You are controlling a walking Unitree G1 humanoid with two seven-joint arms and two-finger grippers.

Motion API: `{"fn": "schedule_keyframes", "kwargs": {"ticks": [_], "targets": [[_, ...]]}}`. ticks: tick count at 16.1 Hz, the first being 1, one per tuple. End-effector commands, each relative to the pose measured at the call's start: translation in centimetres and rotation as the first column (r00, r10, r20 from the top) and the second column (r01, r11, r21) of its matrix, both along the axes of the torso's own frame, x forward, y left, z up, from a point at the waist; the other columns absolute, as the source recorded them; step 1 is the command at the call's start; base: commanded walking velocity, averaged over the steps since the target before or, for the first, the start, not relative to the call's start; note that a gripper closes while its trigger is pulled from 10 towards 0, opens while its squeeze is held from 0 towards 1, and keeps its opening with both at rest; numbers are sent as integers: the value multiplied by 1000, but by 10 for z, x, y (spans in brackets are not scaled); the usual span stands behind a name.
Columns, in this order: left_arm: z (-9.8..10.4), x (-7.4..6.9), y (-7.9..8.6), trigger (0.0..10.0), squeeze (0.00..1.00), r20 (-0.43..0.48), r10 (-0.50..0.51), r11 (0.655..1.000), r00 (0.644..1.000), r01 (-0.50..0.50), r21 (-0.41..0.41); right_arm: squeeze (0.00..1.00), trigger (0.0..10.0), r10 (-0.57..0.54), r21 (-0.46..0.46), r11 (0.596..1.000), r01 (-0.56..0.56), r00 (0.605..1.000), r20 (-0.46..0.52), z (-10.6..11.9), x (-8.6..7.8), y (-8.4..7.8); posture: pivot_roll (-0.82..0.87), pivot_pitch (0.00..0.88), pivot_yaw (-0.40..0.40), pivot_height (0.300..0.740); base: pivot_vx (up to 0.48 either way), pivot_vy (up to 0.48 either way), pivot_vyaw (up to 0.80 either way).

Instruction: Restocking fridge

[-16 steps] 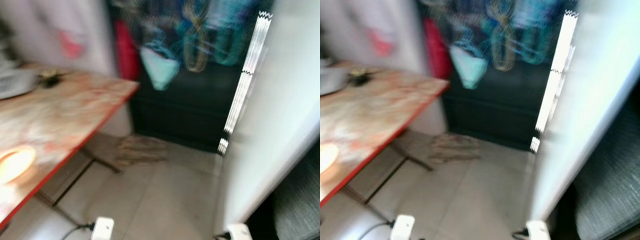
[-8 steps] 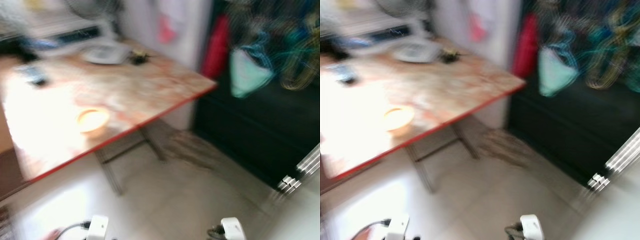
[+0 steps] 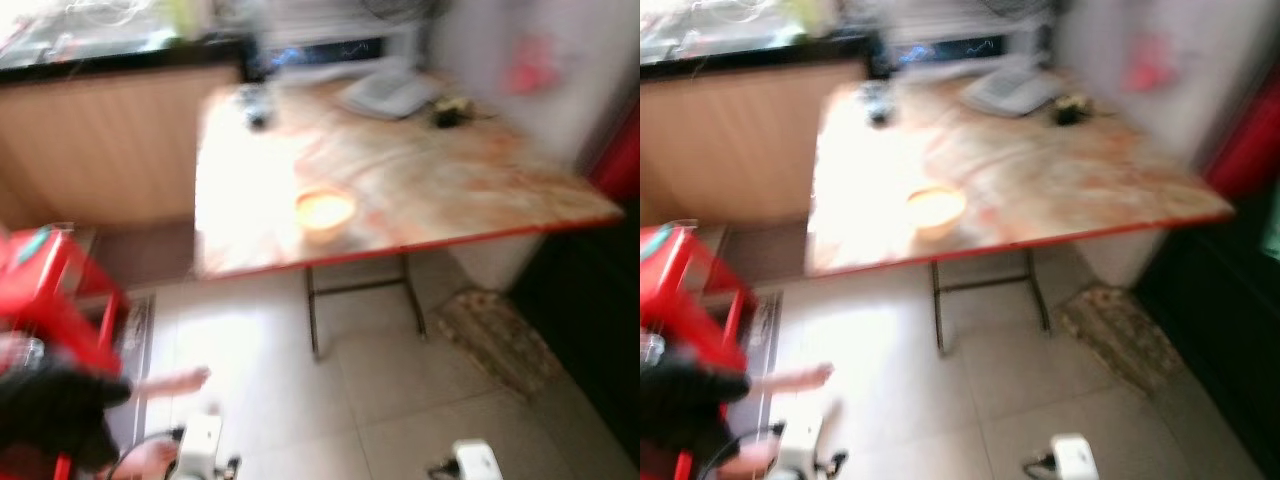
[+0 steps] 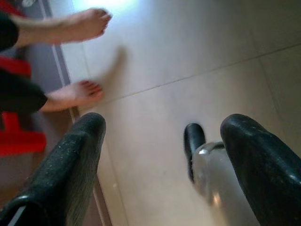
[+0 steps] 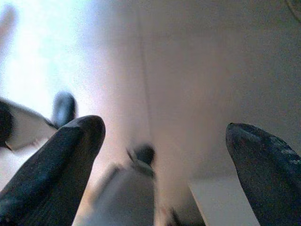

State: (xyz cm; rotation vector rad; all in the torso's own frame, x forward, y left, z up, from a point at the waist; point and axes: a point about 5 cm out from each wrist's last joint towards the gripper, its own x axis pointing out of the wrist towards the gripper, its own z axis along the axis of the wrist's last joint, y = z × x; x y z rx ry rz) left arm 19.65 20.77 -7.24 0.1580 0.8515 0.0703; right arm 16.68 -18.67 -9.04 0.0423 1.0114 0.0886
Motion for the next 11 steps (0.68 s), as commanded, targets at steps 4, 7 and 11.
{"fn": "schedule_keyframes", "kwargs": {"ticks": [4, 7, 11], "targets": [[40, 53, -5, 10000, 0, 301, -12, 1000, 953, 15, -7, 0, 10000, -42, -11, 999, 42, 999, -30, -5, -13, -6, 14, 43, 7, 740, 0, 0, 0], [86, 94, -21, 10000, 0, 554, -86, 996, 828, 75, 42, 0, 10000, -39, -21, 999, 38, 999, -34, -5, -13, -6, 9, 44, 15, 740, 0, 0, 0], [137, 116, -31, 10000, 0, 770, -134, 991, 623, 87, 102, 0, 10000, -36, -29, 999, 36, 999, -24, -4, -12, -6, 8, 41, 23, 740, 0, 0, 0]]}}
